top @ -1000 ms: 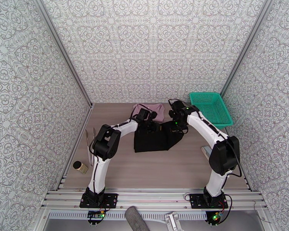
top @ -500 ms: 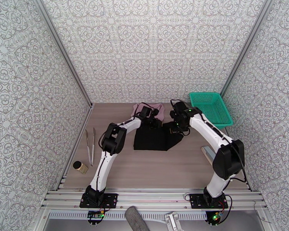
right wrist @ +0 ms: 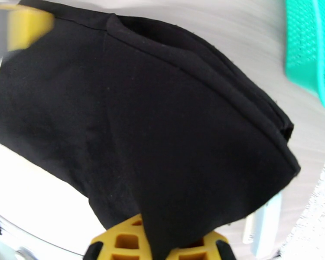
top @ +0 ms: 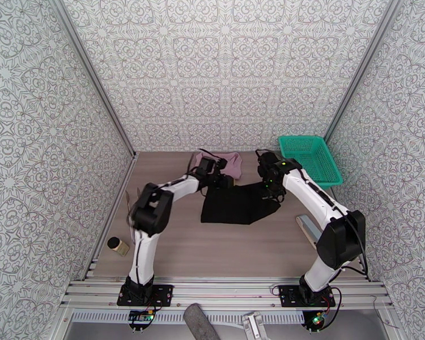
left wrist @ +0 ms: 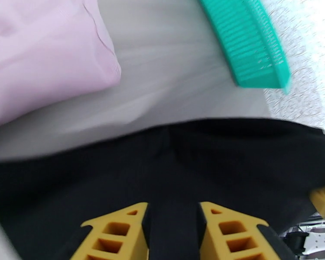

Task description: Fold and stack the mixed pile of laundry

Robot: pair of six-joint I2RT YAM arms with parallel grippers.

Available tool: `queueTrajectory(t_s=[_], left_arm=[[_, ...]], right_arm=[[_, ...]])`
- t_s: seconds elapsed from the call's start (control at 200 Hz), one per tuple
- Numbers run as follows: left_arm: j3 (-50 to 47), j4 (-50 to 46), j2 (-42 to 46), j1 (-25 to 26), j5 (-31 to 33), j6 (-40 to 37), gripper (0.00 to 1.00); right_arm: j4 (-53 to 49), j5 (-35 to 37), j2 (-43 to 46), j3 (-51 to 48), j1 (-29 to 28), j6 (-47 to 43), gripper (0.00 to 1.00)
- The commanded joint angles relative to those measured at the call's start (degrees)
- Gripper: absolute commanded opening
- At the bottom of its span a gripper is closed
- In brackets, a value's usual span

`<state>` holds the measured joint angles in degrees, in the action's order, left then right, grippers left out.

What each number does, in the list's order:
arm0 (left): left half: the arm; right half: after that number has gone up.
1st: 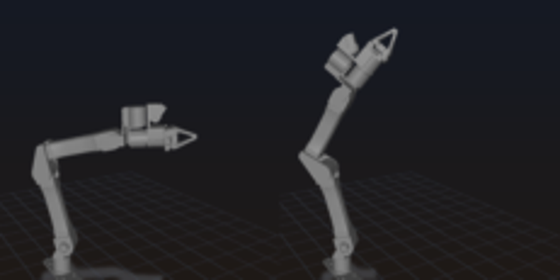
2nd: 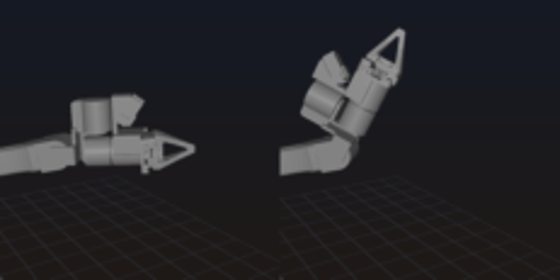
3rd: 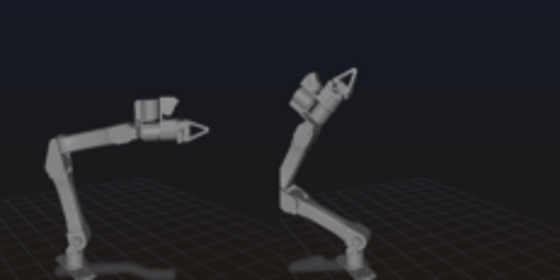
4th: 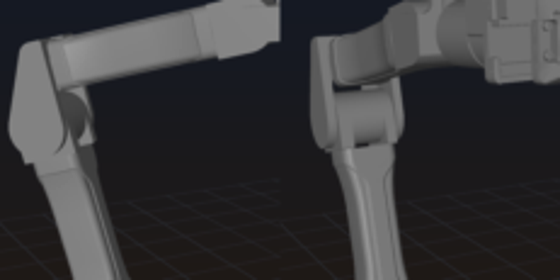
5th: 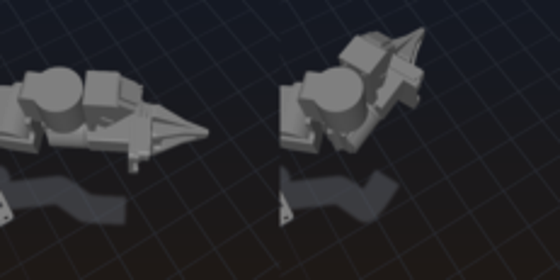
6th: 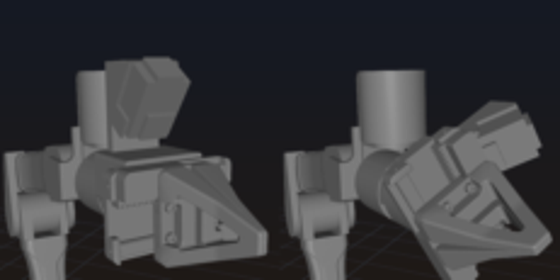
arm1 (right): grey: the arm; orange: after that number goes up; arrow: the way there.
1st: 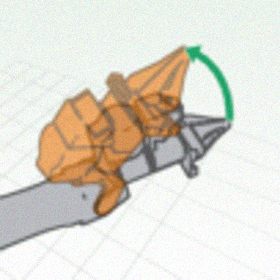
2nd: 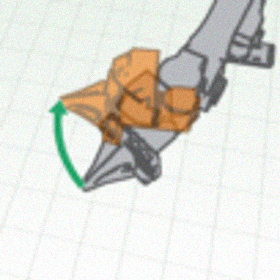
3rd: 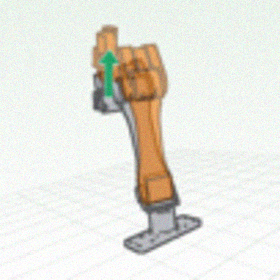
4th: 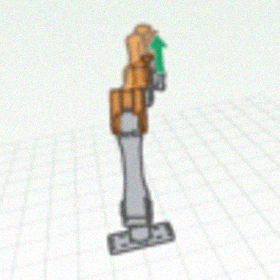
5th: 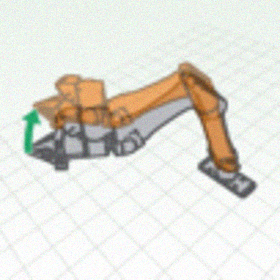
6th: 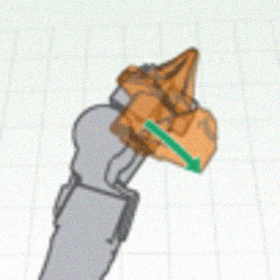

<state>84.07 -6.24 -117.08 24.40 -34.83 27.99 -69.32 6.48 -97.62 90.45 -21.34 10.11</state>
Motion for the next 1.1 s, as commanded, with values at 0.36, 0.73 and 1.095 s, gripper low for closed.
queueTrajectory(t_s=[0.36,0.73,1.095], left_arm=[[-22.8,11.8,4.6,3.9,4.3,2.0,0.36],[-27.1,20.3,-2.7,6.5,3.3,5.6,0.34],[-29.7,22.7,-2.6,6.2,2.8,6.1,0.33]], right_arm=[[-2.7,-6.2,-8.2,12.8,1.1,-1.8,0.0],[-1.6,-12.7,-13.8,18.9,-5.1,4.0,0.0],[3.8,-14.7,-22.9,19.8,-11.8,10.2,0.0]])
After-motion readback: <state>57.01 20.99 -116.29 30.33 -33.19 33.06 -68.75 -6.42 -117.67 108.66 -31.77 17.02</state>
